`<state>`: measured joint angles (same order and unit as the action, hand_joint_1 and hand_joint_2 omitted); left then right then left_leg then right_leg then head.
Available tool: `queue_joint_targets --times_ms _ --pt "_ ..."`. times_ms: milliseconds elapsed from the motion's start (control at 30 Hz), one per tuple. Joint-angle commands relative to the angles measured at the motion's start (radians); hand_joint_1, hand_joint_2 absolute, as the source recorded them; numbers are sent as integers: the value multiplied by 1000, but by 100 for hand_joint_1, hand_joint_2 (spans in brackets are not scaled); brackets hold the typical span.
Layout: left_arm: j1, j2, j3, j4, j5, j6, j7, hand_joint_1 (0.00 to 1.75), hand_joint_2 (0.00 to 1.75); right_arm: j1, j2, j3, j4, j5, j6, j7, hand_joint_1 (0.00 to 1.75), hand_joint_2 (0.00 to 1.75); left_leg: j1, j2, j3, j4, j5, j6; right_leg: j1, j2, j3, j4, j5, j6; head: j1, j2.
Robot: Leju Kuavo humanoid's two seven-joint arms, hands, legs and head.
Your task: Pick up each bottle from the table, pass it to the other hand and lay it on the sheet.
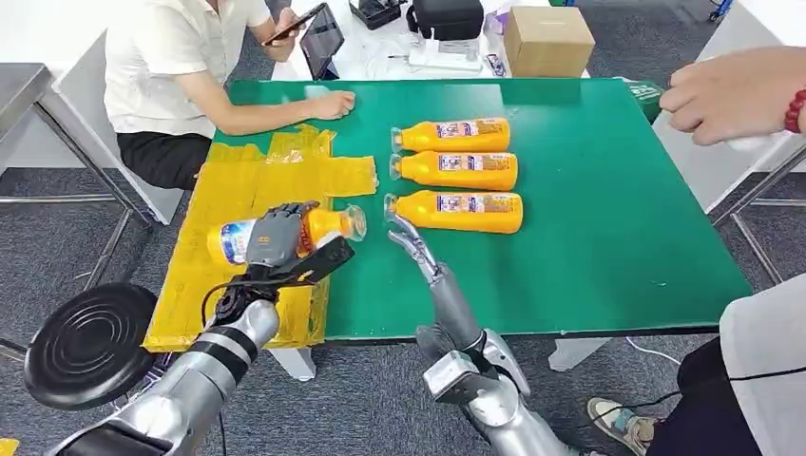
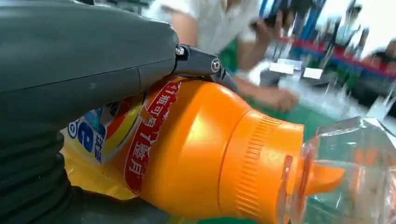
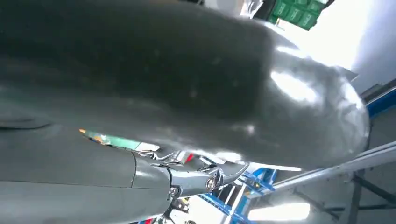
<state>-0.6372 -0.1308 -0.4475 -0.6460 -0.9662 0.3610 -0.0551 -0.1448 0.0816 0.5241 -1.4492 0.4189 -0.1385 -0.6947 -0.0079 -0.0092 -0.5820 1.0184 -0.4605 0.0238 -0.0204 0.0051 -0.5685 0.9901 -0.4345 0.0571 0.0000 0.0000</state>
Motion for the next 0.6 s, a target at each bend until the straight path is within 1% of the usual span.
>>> queue_joint_targets --times_ms 33,67,233,267,300,367,400,433,467,600 --pt "-196 3 49 332 -55 -143 122 175 175 -65 17 32 131 -20 26 1 0 0 3 3 1 1 0 -3 3 2 1 0 1 -3 0 0" --pt "-191 0 78 334 -31 -151 98 175 175 -65 20 31 135 -25 25 -1 0 0 2 2 1 0 0 -2 2 1 1 0 1 -2 0 0" --pt "-174 -20 136 321 37 -210 18 175 175 -57 23 19 147 -54 29 -3 0 0 2 2 1 0 -1 -2 2 1 2 0 0 -2 0 0" --pt "-173 -22 132 321 33 -206 20 148 175 -57 24 19 151 -56 30 -3 0 0 1 1 2 0 0 -1 1 1 2 0 0 -2 0 0" --pt "-174 -25 128 323 29 -211 26 136 175 -57 26 18 156 -60 30 -3 0 0 2 2 3 0 -1 -2 2 1 3 -1 0 -2 0 0" --pt "-172 -25 119 326 18 -218 40 106 175 -56 29 17 158 -67 29 -3 0 0 2 1 3 -1 0 -2 2 0 4 -1 0 -3 0 0" --pt "-165 -24 111 326 8 -213 54 56 175 -54 31 12 155 -76 22 -3 0 0 1 1 2 0 0 -2 1 0 3 -1 0 -2 0 0" --pt "-159 -24 110 329 6 -213 57 19 175 -54 30 9 156 -78 21 -3 0 0 1 1 1 0 0 -1 1 0 2 0 1 -2 0 0" --pt "-153 -23 109 335 5 -228 58 2 175 -53 30 6 158 -78 21 -3 0 0 1 1 2 -1 0 -2 1 -1 3 -1 1 -2 0 0" --pt "-136 -24 128 331 30 -257 35 0 175 -50 31 -3 170 -79 19 -3 0 0 1 1 2 -1 0 -2 1 0 3 -1 1 -2 0 0"
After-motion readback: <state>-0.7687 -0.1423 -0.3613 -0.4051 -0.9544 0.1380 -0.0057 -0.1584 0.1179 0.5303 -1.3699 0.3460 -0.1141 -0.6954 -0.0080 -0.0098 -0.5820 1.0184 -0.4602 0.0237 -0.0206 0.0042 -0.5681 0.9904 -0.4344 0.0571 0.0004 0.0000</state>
